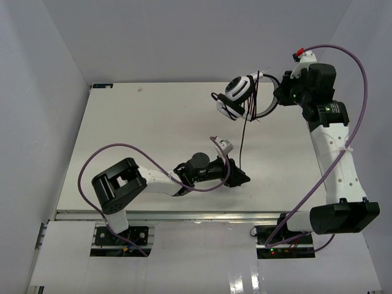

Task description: Wrap the headphones

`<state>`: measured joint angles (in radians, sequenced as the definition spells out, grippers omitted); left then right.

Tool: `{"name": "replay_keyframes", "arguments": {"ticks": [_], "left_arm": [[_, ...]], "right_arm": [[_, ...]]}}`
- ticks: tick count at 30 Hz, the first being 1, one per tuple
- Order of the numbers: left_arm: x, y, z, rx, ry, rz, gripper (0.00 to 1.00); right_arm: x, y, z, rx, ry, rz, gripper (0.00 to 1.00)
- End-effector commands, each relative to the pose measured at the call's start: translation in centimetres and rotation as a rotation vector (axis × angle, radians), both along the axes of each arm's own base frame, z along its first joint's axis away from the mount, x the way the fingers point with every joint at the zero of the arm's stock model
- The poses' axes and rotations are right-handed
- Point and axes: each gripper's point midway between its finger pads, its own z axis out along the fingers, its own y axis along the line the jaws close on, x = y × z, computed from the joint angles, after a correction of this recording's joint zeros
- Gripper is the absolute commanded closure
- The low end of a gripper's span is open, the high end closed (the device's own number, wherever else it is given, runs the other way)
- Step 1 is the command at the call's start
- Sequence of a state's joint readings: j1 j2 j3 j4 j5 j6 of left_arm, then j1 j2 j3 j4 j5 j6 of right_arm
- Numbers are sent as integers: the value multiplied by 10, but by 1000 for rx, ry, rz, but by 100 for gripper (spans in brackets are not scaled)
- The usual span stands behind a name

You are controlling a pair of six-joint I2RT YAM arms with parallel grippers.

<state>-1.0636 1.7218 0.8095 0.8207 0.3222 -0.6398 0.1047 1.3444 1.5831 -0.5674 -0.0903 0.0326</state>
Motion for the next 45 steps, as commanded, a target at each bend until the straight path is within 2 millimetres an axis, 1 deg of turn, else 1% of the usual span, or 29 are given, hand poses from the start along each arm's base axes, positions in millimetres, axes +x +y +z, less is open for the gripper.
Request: {"name": "replay_keyframes", "arguments": {"ticks": [1,4,6,7,8,10,11,13,15,18,21,22,24,28,30,32,33,34,36,39,41,45], "left_arm": [[29,-2,-12,10,-139,92,47],[46,6,-34,57,-165,126,47],[54,18,-45,63,-163,140,47],[59,27,-50,60,-157,146,47],[64,34,-52,55,-144,148,49],[69,45,-55,44,-134,148,51],[70,48,-57,42,-134,146,52],[70,51,-47,7,-181,135,51],[69,51,-40,3,-244,130,47],[76,50,-33,64,-412,168,31],[87,50,-30,153,-593,210,25],[92,53,-29,169,-623,232,24],[97,53,-33,214,-706,244,8],[105,42,-35,250,-818,226,6],[106,30,-36,242,-854,199,6],[105,13,-42,237,-877,153,7],[102,4,-47,230,-890,116,7],[95,-4,-53,213,-895,62,7],[84,-17,-50,158,-907,-5,7],[62,-31,-58,112,-890,-129,9],[53,-34,-62,94,-868,-176,12],[49,-31,-68,99,-854,-189,13]], "right_arm": [[-41,38,60,213,-97,196,92],[-57,35,72,233,-122,217,92],[-68,31,82,241,-146,228,92],[-73,29,86,242,-157,234,92],[-77,32,88,244,-161,250,92],[-82,26,88,248,-167,248,92],[-85,28,87,252,-164,257,92],[-88,30,81,261,-147,274,92],[-88,30,78,256,-145,275,92],[-90,32,78,255,-144,288,92],[-93,34,79,259,-146,303,92],[-94,34,80,258,-148,305,92],[-95,35,80,262,-150,314,92],[-98,39,78,275,-146,338,92],[-100,41,77,281,-140,348,92],[-101,42,77,284,-139,356,92],[-102,43,76,285,-138,359,92],[-102,43,76,286,-137,362,92],[-104,43,76,284,-138,364,92],[-104,43,73,283,-132,366,92],[-103,43,72,284,-129,365,92],[-103,43,72,283,-131,366,92]]}}
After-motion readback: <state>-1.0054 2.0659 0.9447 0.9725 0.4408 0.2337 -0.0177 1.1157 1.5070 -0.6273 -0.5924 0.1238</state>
